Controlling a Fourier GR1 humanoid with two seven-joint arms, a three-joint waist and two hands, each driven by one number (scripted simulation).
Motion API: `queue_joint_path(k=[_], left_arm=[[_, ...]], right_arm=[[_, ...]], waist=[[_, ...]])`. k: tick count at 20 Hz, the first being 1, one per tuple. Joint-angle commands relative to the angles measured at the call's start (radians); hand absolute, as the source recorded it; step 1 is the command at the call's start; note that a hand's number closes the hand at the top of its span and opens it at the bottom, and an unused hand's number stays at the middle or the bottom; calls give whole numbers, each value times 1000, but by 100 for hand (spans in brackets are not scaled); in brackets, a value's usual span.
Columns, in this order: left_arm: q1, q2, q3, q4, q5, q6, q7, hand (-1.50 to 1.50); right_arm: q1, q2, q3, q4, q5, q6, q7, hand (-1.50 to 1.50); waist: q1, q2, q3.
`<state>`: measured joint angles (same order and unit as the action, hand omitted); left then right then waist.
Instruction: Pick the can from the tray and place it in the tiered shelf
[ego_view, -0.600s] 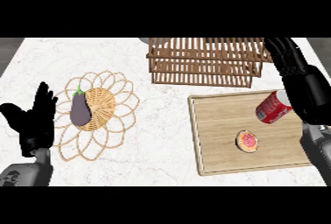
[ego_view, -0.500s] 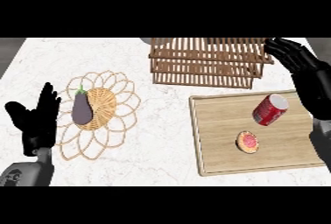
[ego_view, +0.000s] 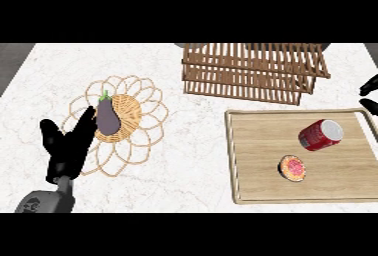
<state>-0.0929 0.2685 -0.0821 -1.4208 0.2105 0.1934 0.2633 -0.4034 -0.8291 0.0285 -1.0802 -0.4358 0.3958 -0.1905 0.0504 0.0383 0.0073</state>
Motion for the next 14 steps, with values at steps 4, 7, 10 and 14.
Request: queue_joint_path(k=[4,7,10,14], left_arm=[[21,-14,-27,41,35,-75,11,0],[15,10,-24,28,39,-99,27,0],[3,11,-4,60,39,-93,18,0],[8,10,-2,81,41,-110,5,0]], right_arm=[[-51,-69,14,283,36,370,-205,-150],[-115,-146,20,324,47,549,-235,-150],[-144,-190,42,344,85,641,-260,-150],[-230,-217,85,309,118,692,-203,-150]], waist=[[25,-5,1],[30,-11,0],[15,-13,-1],[17,-16,-4]])
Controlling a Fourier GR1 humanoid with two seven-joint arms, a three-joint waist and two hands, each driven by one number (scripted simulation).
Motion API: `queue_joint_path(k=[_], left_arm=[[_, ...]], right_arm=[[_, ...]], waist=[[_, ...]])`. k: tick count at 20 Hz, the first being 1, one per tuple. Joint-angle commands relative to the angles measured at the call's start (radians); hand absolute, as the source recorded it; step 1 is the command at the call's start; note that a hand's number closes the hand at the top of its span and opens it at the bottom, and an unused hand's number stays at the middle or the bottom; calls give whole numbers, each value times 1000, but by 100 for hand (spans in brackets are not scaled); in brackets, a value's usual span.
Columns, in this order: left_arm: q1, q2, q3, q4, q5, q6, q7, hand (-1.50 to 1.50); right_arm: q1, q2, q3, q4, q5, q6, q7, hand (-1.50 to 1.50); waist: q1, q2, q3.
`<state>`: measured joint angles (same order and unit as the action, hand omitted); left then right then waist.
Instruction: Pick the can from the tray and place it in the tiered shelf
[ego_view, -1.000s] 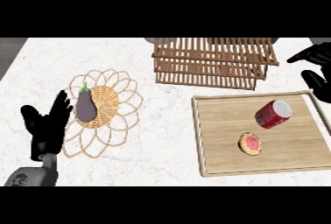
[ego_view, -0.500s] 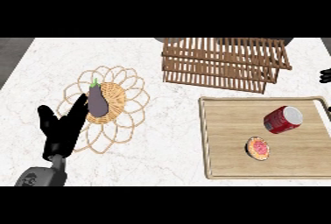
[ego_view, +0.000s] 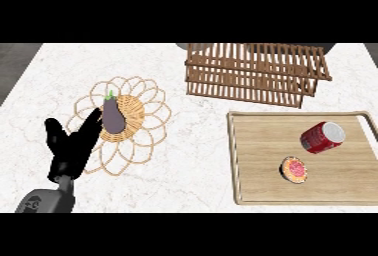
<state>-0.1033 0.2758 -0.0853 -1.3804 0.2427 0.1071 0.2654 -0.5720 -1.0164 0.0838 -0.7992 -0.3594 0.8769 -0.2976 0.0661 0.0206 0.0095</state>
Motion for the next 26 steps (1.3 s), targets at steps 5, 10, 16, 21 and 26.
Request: queue_joint_path(k=[5,10,16,21,26], left_arm=[[39,9,10,25,20,-39,19,0],[68,-5,32,25,-1,-19,4,0],[89,17,65,35,5,-47,-5,0],[87,-17,49,14,-18,-23,0,0],[43,-2,90,37,2,-51,24,0]], right_arm=[[-175,-9,83,14,115,178,-3,-150],[-215,86,80,-10,170,71,117,-150],[-281,134,105,-62,248,29,244,-150],[-215,176,160,-148,354,8,226,-150],[-115,196,139,-256,385,-10,262,-150]], waist=[[-6,-7,-8],[-49,-18,-10],[-53,-21,-10],[-61,-22,-10],[-71,-23,-10]])
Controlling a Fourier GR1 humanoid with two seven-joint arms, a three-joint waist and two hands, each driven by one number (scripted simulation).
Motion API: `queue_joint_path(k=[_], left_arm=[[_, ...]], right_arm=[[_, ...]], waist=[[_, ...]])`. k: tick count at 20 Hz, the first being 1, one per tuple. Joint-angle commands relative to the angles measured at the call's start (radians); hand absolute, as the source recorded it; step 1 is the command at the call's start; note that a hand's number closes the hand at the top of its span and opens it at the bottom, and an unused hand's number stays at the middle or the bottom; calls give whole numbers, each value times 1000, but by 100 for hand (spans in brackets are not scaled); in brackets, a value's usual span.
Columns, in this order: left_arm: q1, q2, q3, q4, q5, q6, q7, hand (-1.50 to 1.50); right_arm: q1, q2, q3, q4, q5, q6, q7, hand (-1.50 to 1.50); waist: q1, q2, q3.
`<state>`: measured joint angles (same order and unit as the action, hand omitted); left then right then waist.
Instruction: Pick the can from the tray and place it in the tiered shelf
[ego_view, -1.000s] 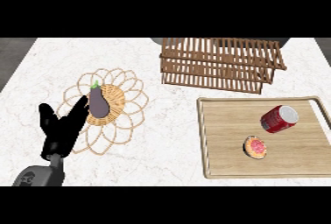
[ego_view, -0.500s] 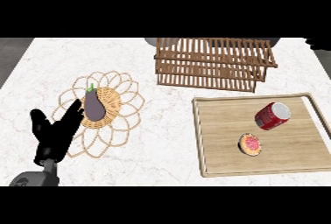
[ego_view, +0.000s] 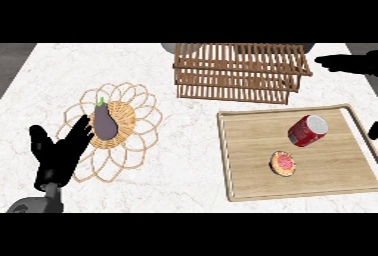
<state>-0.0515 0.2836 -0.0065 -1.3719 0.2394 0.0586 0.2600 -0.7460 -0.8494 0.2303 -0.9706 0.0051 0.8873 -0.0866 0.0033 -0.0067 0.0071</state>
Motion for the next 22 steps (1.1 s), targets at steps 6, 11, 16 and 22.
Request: queue_joint_path(k=[6,11,16,22], left_arm=[[-4,-39,7,45,-22,8,12,0],[13,-57,-8,15,-50,17,16,0],[-43,-71,6,77,-50,-4,14,0],[-5,-47,41,95,-41,-50,-27,0]], right_arm=[[71,19,-44,-65,128,-54,25,-150],[121,101,-51,-112,173,-108,77,-150],[137,111,-70,-132,229,-98,74,-150],[225,116,-76,-163,318,-166,16,-150]], waist=[[-2,7,-7],[1,8,-7],[-3,8,-7],[-2,9,-7]])
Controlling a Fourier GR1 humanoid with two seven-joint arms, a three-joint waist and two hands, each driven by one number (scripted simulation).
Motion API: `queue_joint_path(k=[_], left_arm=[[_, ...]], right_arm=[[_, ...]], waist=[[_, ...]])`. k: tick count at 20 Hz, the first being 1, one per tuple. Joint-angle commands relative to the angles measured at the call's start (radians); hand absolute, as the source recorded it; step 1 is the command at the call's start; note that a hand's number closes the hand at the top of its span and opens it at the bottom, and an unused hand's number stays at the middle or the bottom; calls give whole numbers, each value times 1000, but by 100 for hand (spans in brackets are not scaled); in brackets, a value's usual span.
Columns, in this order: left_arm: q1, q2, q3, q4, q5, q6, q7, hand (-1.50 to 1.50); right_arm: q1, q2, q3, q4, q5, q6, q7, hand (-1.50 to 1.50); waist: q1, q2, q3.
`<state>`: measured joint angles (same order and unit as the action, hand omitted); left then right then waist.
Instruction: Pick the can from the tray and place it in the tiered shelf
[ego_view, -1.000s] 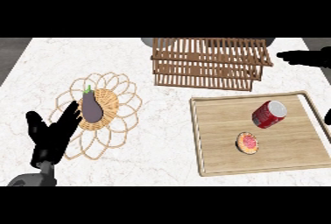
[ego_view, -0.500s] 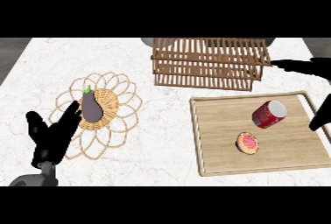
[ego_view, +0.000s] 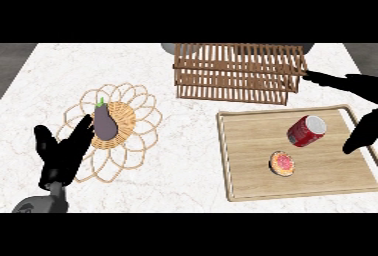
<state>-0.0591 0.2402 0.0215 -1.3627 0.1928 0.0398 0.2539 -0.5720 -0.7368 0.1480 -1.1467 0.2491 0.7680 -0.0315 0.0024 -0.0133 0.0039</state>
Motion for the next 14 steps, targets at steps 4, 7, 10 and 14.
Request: queue_joint_path(k=[4,7,10,14], left_arm=[[23,-27,-9,34,-21,0,-7,0],[34,-36,-26,-36,-21,12,54,0],[4,-10,1,0,-15,-15,46,0],[60,-22,-4,-2,-27,-23,4,0]], right_arm=[[25,81,28,33,132,-109,7,-150],[18,54,21,108,176,-122,-99,-150],[12,133,7,64,170,-145,-15,-150],[28,145,-2,122,196,-179,-109,-150]], waist=[[7,16,-4],[14,17,-3],[6,15,-4],[10,15,-4]])
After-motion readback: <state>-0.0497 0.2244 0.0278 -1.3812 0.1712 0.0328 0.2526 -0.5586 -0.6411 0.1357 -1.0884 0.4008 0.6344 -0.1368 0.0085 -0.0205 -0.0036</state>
